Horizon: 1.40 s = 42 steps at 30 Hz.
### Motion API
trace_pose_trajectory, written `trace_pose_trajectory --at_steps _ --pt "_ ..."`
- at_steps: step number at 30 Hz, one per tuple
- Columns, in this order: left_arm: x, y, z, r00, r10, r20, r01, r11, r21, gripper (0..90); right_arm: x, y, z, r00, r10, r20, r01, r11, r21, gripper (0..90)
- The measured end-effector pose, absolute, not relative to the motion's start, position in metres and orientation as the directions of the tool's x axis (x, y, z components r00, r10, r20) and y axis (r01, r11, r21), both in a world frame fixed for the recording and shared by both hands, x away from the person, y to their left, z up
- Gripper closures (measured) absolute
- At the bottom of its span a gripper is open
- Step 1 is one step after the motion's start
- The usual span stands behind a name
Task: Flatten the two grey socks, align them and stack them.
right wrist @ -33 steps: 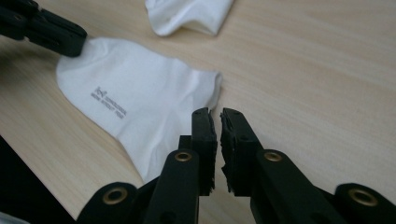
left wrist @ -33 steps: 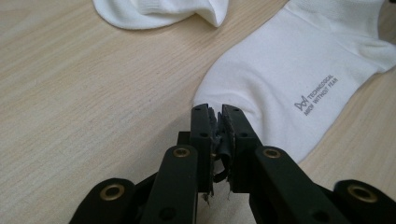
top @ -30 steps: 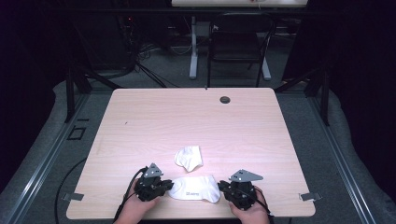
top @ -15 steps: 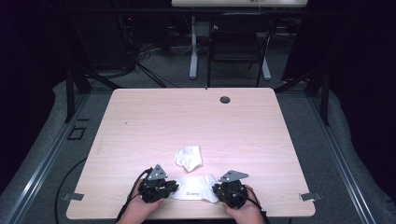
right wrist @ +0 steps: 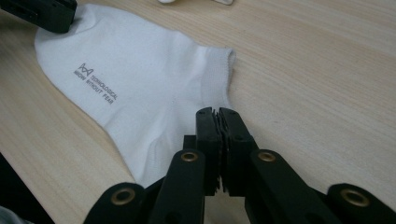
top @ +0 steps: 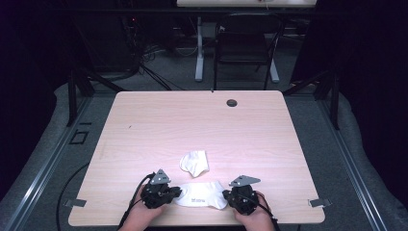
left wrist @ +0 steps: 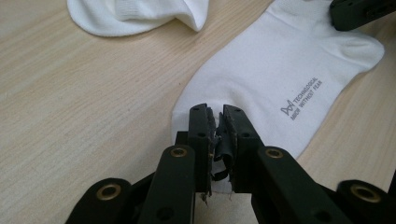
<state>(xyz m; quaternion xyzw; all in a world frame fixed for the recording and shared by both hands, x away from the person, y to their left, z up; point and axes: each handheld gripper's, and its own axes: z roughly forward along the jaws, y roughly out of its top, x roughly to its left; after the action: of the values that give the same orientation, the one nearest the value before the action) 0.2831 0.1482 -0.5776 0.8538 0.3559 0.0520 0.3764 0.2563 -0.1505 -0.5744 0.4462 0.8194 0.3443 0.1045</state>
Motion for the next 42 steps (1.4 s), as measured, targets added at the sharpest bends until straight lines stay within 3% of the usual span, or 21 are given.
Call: trace_pose_trajectory --at_steps 11,21,28,35,42 --pt "0.28 0.15 -0.574 0.733 0.66 -0.165 0.577 -0.474 0.665 80.9 0.254 -0.145 -0.574 -0.603 0.786 0.14 0.644 0.375 0.667 83.8" --pt "0.286 0.159 -0.568 0.704 0.695 -0.147 0.567 -0.424 0.707 66.1 0.254 -0.149 -0.561 -0.642 0.754 0.138 0.545 0.322 0.774 59.3" --pt "0.29 0.165 -0.565 0.688 0.714 -0.129 0.549 -0.396 0.736 58.9 0.264 -0.142 -0.556 -0.668 0.736 0.111 0.518 0.353 0.779 49.6" --pt "0.295 0.174 -0.562 0.676 0.723 -0.141 0.552 -0.37 0.747 56.8 0.276 -0.126 -0.55 -0.687 0.721 0.092 0.522 0.401 0.753 48.5" --pt "0.3 0.183 -0.56 0.665 0.732 -0.144 0.55 -0.35 0.758 56.8 0.292 -0.111 -0.535 -0.675 0.735 0.069 0.524 0.411 0.746 63.4"
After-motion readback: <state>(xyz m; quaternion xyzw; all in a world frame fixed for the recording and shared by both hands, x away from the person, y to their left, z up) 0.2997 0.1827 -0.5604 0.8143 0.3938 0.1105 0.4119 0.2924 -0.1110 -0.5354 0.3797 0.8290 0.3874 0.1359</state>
